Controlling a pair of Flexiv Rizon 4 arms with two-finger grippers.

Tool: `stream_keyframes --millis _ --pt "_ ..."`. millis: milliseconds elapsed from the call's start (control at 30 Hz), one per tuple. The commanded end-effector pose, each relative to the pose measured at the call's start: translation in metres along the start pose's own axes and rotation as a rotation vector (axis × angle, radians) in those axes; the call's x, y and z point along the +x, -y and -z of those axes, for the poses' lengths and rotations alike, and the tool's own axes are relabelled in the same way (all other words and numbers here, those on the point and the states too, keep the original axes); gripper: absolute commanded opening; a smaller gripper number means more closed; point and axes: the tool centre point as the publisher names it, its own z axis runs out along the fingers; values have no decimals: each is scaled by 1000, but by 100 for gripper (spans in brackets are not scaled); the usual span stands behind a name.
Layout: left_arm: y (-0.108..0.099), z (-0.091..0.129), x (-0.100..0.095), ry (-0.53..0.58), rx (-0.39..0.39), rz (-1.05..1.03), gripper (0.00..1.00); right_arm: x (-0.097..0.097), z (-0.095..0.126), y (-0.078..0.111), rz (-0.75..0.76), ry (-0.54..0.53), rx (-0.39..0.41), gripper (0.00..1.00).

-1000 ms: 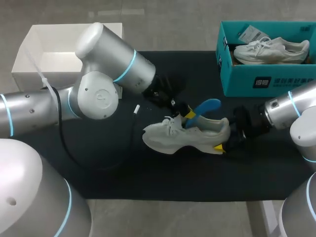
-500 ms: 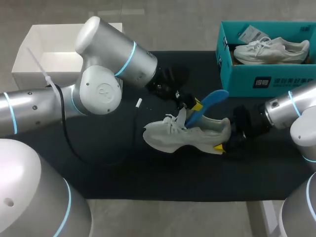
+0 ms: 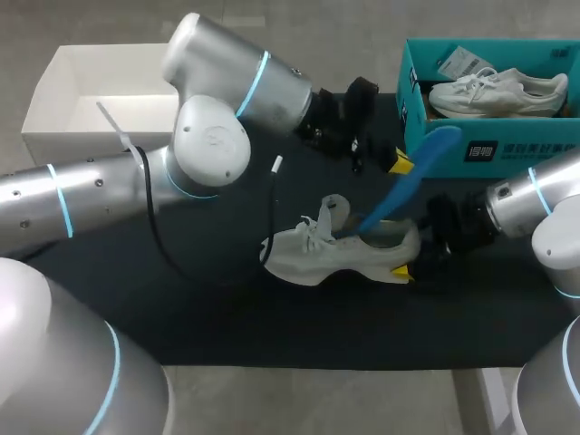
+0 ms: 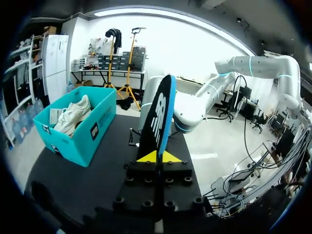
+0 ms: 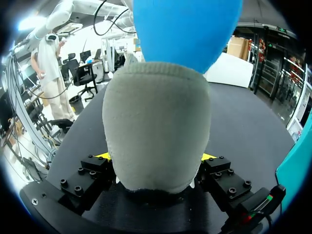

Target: Take the shoe out of the shoebox, open the shoe tongue, remove and reinsert the insole, then place the shoe into the shoebox

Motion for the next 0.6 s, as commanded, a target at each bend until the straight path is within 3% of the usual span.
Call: stream_keyframes --millis 33,600 --pt "15 16 2 -111 129 23 0 0 -3 1 0 2 3 0" --pt "21 18 2 -131 141 23 0 0 -3 1 0 2 3 0"
